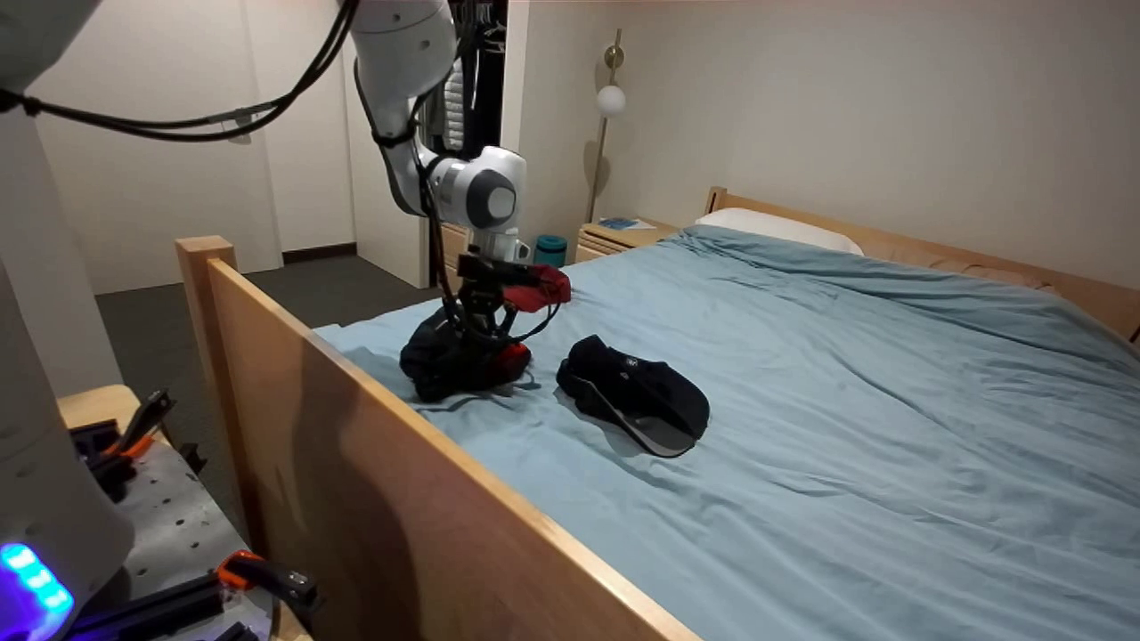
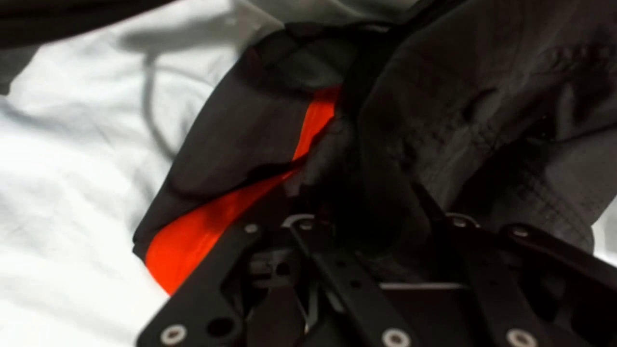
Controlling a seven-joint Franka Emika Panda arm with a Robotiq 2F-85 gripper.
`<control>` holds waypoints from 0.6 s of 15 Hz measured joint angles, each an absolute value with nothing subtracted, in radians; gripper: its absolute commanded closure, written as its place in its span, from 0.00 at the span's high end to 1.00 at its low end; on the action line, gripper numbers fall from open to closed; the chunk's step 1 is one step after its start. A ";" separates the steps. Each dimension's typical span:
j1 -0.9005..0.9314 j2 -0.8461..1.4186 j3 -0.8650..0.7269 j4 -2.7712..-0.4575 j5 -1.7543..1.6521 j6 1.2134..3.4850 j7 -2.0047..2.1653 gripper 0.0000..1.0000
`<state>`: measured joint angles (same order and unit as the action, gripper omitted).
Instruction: Turn the caps on the bed
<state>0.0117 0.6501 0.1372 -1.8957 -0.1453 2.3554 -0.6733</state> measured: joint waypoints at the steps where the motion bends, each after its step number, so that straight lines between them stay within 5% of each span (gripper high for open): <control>1: 0.012 0.652 0.137 -1.898 -0.145 2.380 -0.673 0.06; 9: 0.016 0.622 0.122 -1.877 -0.265 2.561 -0.699 0.06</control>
